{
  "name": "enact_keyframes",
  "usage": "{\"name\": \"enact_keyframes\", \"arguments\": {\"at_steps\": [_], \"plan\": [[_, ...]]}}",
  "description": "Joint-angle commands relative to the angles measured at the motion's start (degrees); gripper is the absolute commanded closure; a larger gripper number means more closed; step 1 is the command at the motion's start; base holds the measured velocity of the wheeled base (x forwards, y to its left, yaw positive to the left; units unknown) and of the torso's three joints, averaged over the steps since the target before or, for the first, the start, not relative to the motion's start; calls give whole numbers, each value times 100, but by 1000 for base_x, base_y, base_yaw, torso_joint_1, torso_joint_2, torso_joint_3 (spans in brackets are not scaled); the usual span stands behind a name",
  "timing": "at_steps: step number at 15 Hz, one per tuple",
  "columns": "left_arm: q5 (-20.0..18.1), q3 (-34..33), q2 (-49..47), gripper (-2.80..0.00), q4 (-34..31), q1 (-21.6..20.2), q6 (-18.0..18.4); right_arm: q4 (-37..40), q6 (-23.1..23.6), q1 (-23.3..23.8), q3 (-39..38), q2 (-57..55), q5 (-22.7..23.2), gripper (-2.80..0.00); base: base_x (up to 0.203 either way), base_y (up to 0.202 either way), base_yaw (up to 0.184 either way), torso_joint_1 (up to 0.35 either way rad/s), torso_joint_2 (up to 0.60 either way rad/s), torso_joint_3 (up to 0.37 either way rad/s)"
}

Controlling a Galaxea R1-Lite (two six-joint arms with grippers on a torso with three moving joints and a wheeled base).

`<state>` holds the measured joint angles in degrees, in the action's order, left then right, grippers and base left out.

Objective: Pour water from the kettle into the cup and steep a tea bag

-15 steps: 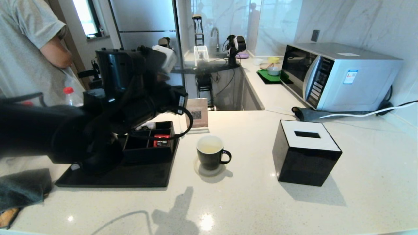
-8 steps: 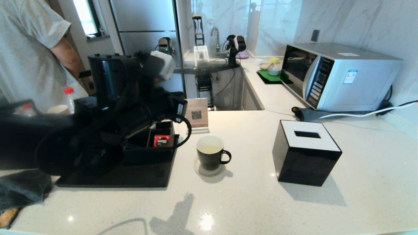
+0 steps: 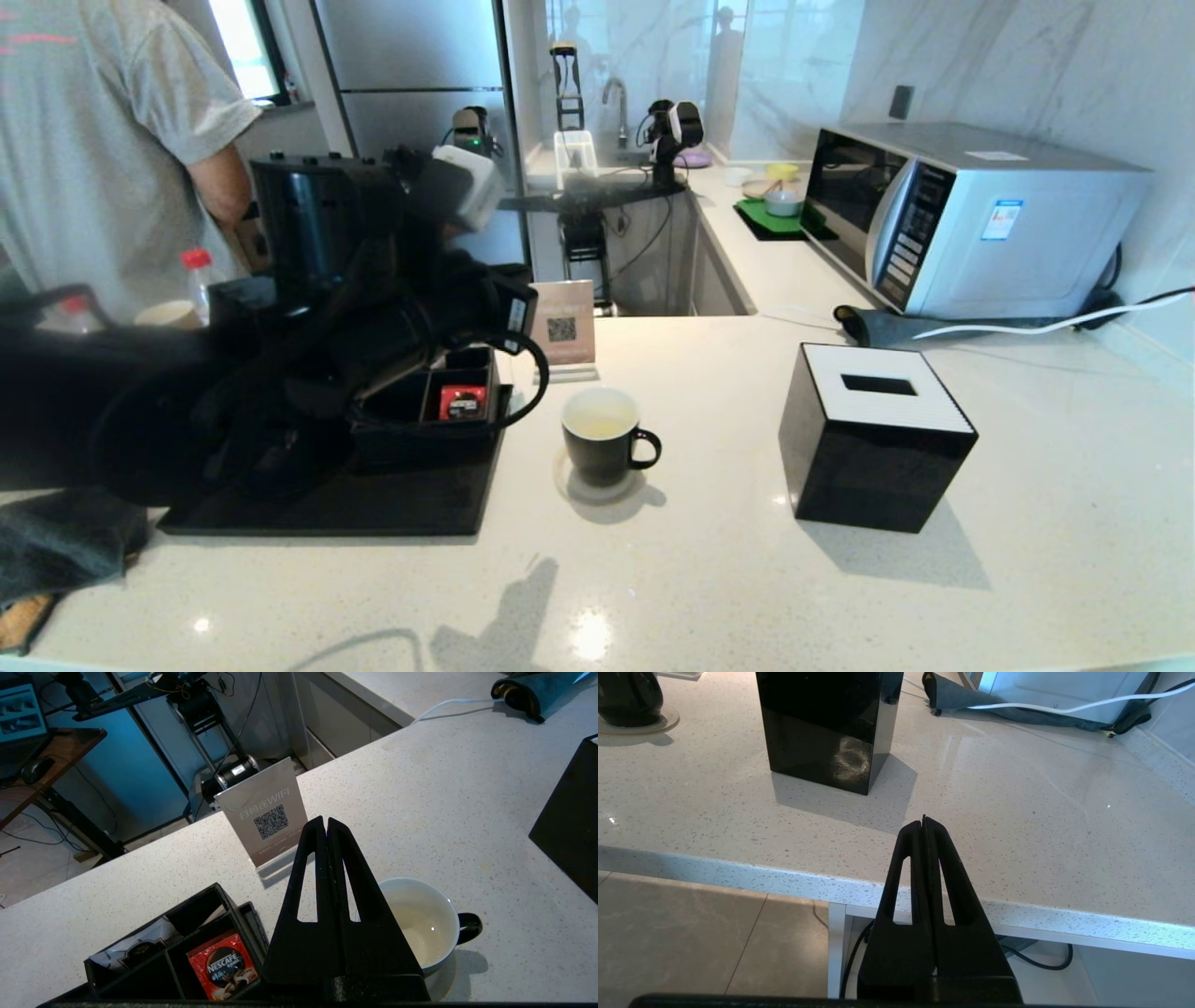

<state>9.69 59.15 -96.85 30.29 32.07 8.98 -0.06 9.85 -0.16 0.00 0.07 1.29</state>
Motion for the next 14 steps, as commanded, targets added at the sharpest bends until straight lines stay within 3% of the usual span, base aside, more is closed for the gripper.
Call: {"name": "enact_keyframes", "arguments": {"at_steps": [1,6,9,12,14], "plan": [[7,9,-26,0,20,17,16,-3,8,-2,0,-7,3,0,0,0,0,0,0,0],[7,-9,1,0,20,45,7,-40,-45,-2,147,-7,14,0,0,0,0,0,0,0],[7,-9,21,0,29,80,7,218,-53,-4,721,-201,326,0,0,0,0,0,0,0],[7,-8,44,0,29,168,7,314,-46,-10,1273,-987,916,0,0,0,0,0,0,0],[7,-8,70,0,20,212,7,297,-42,-10,1639,-1695,1571,0,0,0,0,0,0,0]]}}
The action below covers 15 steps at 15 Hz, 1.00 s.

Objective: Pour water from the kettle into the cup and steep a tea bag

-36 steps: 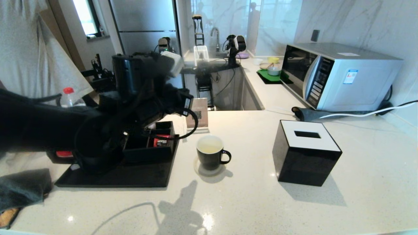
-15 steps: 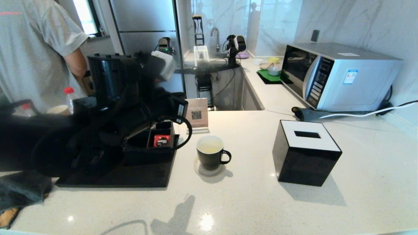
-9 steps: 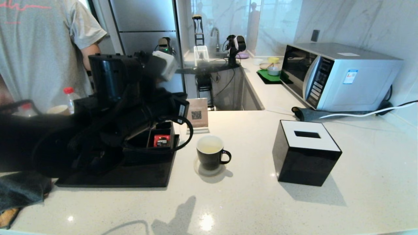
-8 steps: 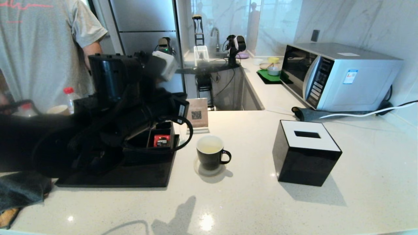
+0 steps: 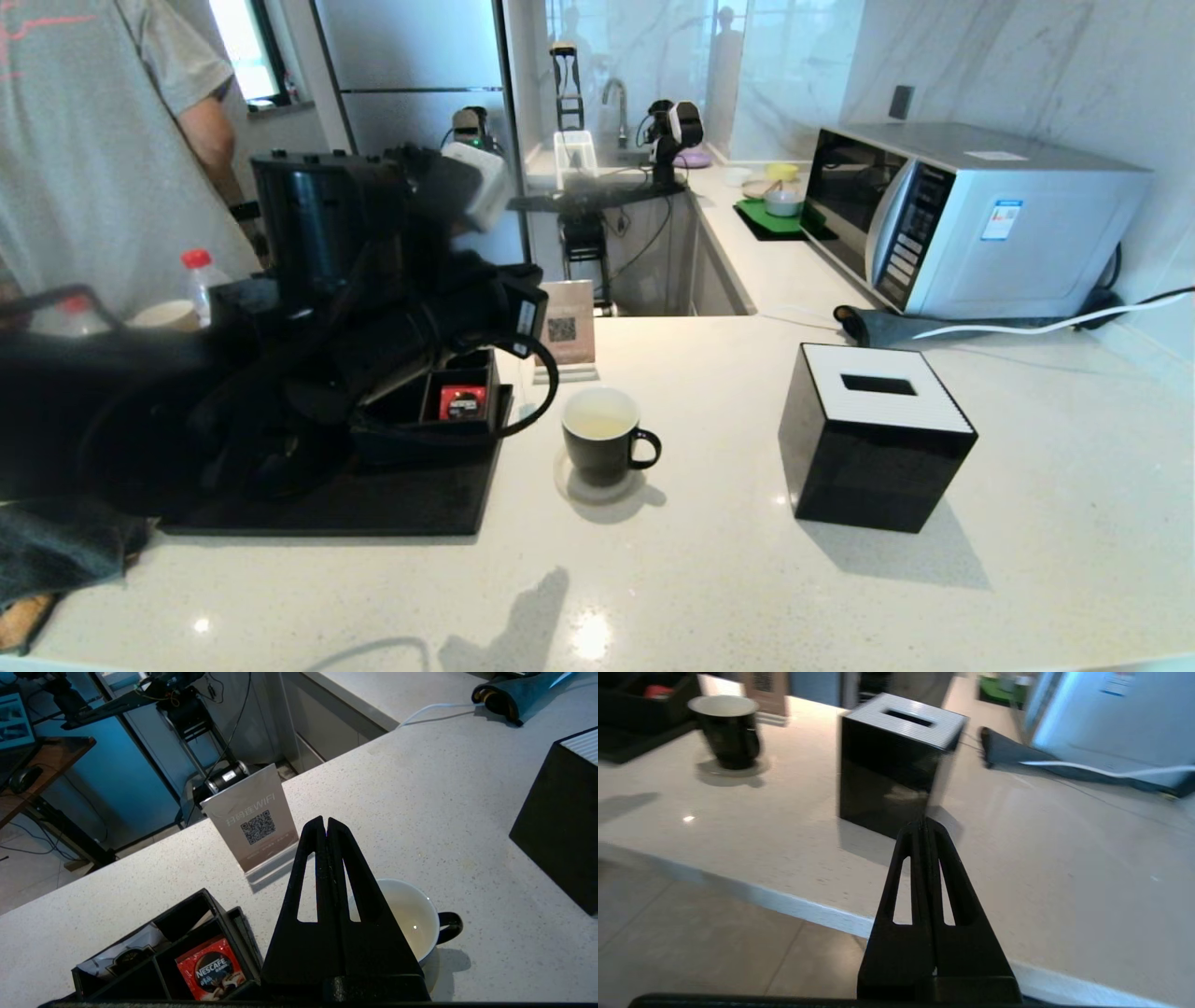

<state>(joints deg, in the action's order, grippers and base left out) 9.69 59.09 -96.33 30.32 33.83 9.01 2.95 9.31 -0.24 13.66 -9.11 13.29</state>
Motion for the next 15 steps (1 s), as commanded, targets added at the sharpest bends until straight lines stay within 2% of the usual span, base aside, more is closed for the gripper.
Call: {"name": "enact_keyframes", "arguments": {"at_steps": [1,4,6,8,12,15], "plan": [[6,1,18,0,26,44,4,-11,18,-2,437,-1127,705,0,0,0,0,0,0,0],[6,6,35,0,35,53,4,-260,46,-2,785,-2302,1624,0,0,0,0,0,0,0],[6,15,35,0,35,98,4,-772,55,-18,915,-3216,2013,0,0,0,0,0,0,0],[6,15,35,0,28,210,4,-1436,58,-185,1027,-4176,2212,0,0,0,0,0,0,0],[6,6,13,0,26,352,4,-2863,50,-1355,1298,-5989,2335,0,0,0,0,0,0,0],[6,7,-6,0,26,355,4,-3242,55,-1969,1943,-6938,2357,0,0,0,0,0,0,0]]}}
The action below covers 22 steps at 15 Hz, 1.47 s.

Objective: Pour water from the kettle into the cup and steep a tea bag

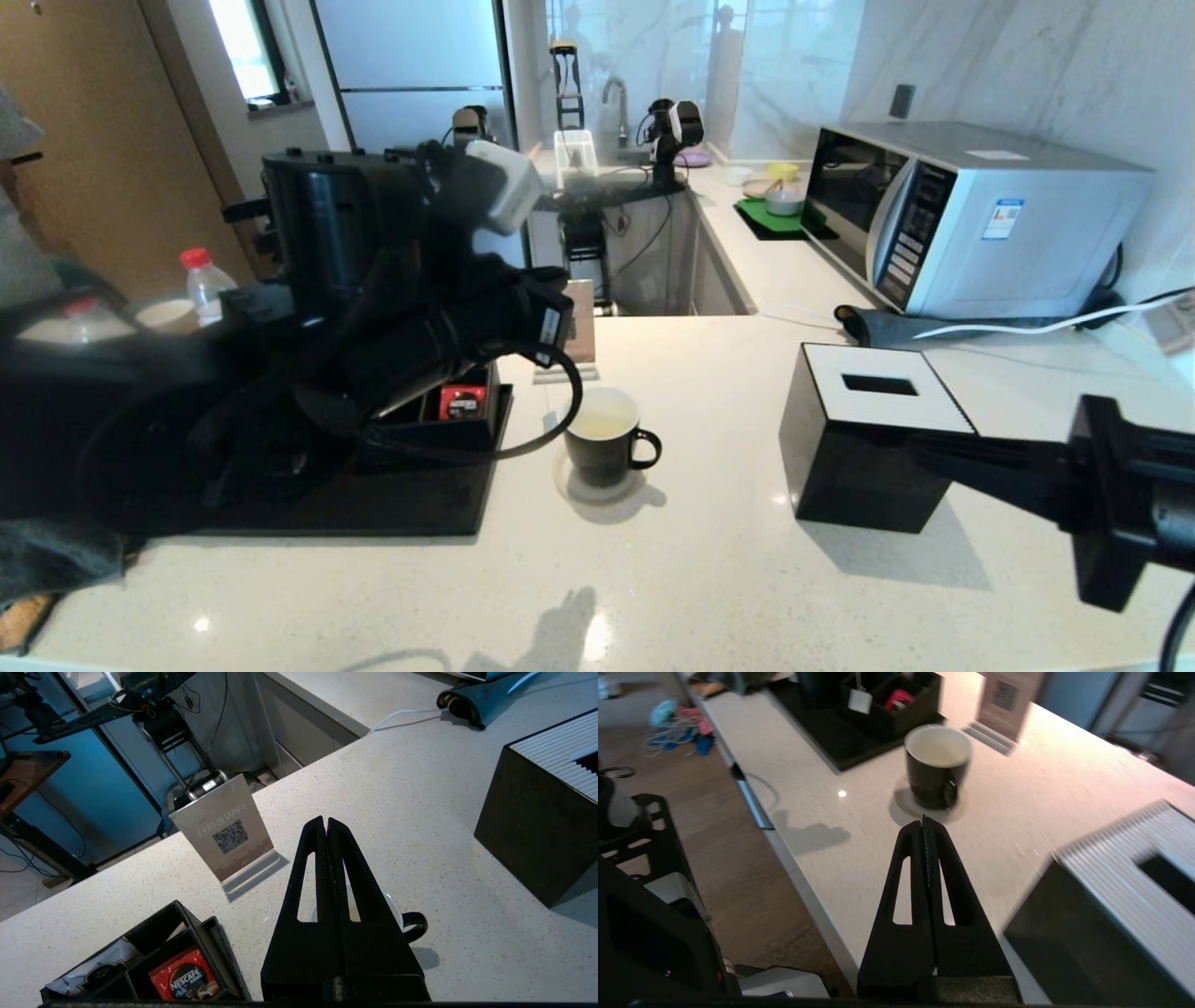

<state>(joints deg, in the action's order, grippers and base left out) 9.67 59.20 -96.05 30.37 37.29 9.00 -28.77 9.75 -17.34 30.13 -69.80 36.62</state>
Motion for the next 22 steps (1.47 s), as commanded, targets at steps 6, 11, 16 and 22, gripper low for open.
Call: {"name": "enact_keyframes", "arguments": {"at_steps": [6,11,16,22], "plan": [[8,0,-81,0,21,59,0,-1145,10,-785,955,-2355,38,0,0,0,0,0,0,0],[8,-5,-81,0,21,68,-1,-1332,-141,-1096,1496,-2912,38,0,0,0,0,0,0,0],[17,-5,-74,0,30,59,-4,-1725,-193,-1465,1666,-3378,29,-280,0,0,0,0,0,0],[17,13,-63,0,65,59,-4,-2071,-199,-1662,2299,-4070,34,-280,0,0,0,0,0,0]]}}
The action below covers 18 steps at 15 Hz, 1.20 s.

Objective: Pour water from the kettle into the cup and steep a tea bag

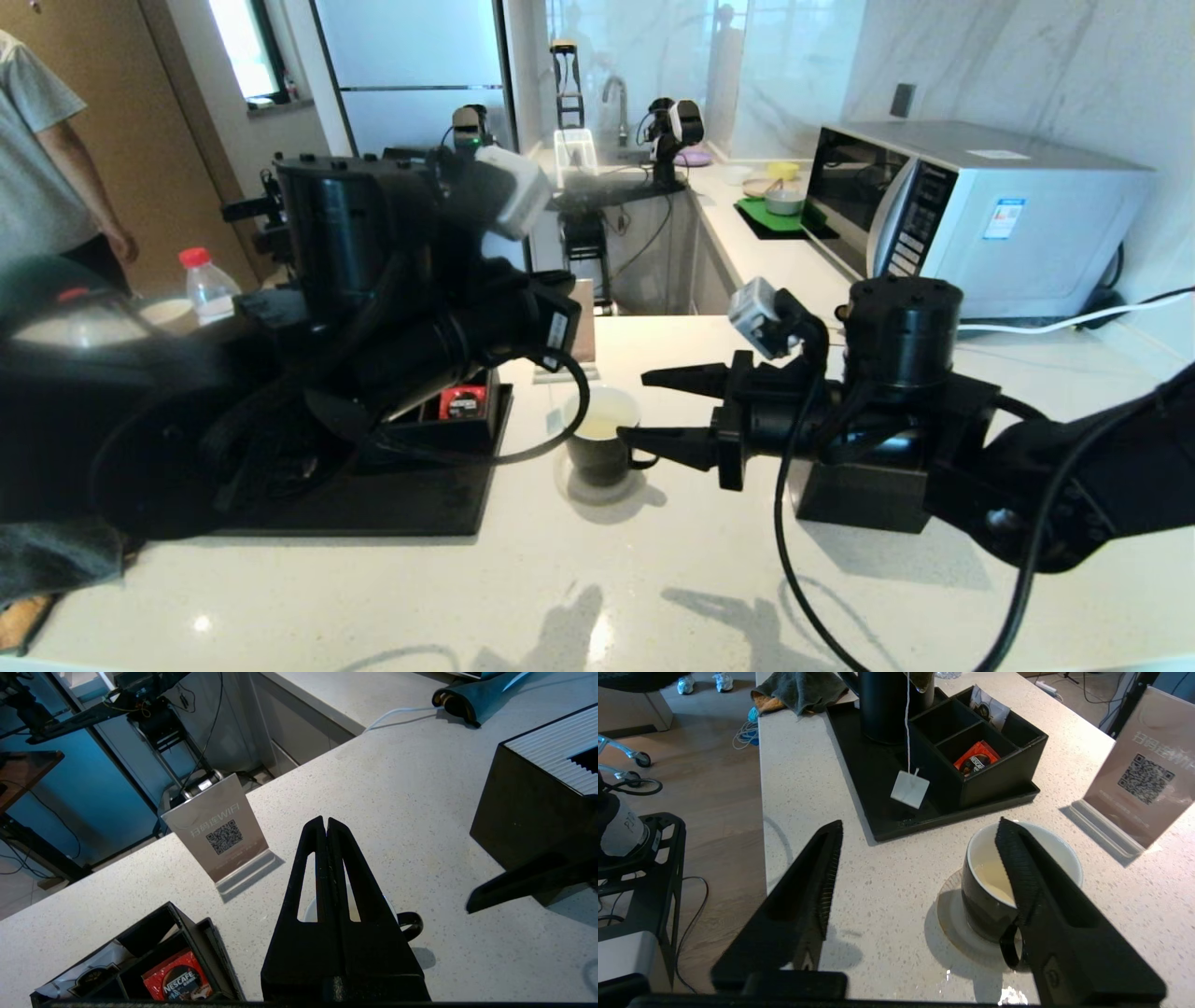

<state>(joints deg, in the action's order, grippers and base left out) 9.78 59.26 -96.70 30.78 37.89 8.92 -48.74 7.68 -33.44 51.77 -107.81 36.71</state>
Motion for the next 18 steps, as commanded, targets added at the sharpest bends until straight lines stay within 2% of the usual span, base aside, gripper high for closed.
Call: {"name": "enact_keyframes", "arguments": {"at_steps": [1,3,5,7,13,18], "plan": [[7,18,2,0,27,-1,2,-163,6,-98,221,-404,27,-280,0,0,0,0,0,0],[7,72,13,0,42,-1,-4,-412,-81,-186,397,-657,29,-280,0,0,0,0,0,0],[7,86,46,0,42,-1,-5,-870,-573,-312,548,-856,25,-280,0,0,0,0,0,0],[7,176,69,0,36,-1,-5,-1264,-742,-383,652,-1106,26,-280,0,0,0,0,0,0],[7,323,99,0,-2,61,-5,-1366,-979,-567,1038,-1410,21,-280,0,0,0,0,0,0],[7,323,151,0,-11,210,-5,-1893,-1506,-567,1230,-1673,30,-280,0,0,0,0,0,0]]}}
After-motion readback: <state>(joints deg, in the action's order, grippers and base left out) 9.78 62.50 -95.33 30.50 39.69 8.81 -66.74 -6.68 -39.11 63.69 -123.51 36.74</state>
